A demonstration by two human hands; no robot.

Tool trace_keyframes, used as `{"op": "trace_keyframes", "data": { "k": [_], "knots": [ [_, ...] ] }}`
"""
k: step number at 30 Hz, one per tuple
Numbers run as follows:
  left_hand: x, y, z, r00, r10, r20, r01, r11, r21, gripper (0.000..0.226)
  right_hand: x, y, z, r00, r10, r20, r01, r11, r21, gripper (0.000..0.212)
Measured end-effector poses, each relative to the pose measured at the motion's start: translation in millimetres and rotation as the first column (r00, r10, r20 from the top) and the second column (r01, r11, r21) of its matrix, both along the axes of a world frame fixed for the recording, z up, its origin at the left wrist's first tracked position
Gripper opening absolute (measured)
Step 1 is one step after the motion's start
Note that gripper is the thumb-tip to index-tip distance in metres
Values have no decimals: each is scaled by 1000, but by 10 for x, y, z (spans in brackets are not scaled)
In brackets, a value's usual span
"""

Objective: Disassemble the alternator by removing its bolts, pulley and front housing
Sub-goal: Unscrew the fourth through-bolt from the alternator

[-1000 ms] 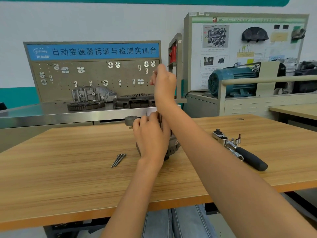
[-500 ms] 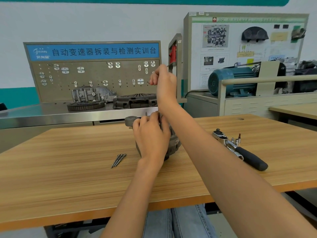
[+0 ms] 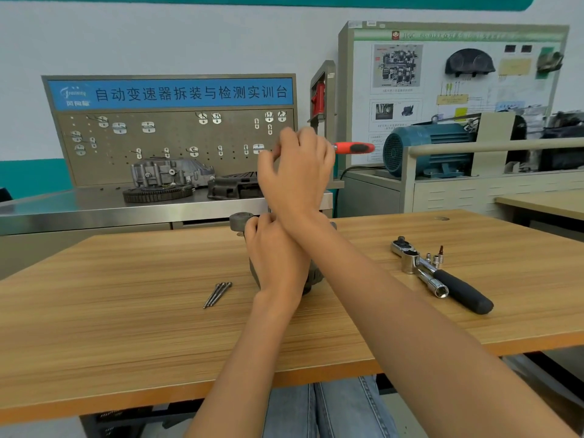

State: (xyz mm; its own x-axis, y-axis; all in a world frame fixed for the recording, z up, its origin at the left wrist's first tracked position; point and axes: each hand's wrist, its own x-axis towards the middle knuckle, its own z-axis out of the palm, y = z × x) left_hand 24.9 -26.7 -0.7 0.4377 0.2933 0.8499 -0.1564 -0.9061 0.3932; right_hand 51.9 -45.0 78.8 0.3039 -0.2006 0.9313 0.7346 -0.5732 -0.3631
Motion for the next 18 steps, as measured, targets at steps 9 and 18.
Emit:
{"op": "trace_keyframes", "data": {
  "k": [9, 18],
  "knots": [
    [15, -25, 12, 1000, -1, 19, 2, 999, -53, 16, -82, -45, 176, 847, 523, -98, -487, 835, 256, 42],
    [-7, -33, 25, 999, 6, 41, -3, 998, -59, 27, -11, -170, 321, 458, 874, -160, -671, 458, 583, 46]
  ]
}}
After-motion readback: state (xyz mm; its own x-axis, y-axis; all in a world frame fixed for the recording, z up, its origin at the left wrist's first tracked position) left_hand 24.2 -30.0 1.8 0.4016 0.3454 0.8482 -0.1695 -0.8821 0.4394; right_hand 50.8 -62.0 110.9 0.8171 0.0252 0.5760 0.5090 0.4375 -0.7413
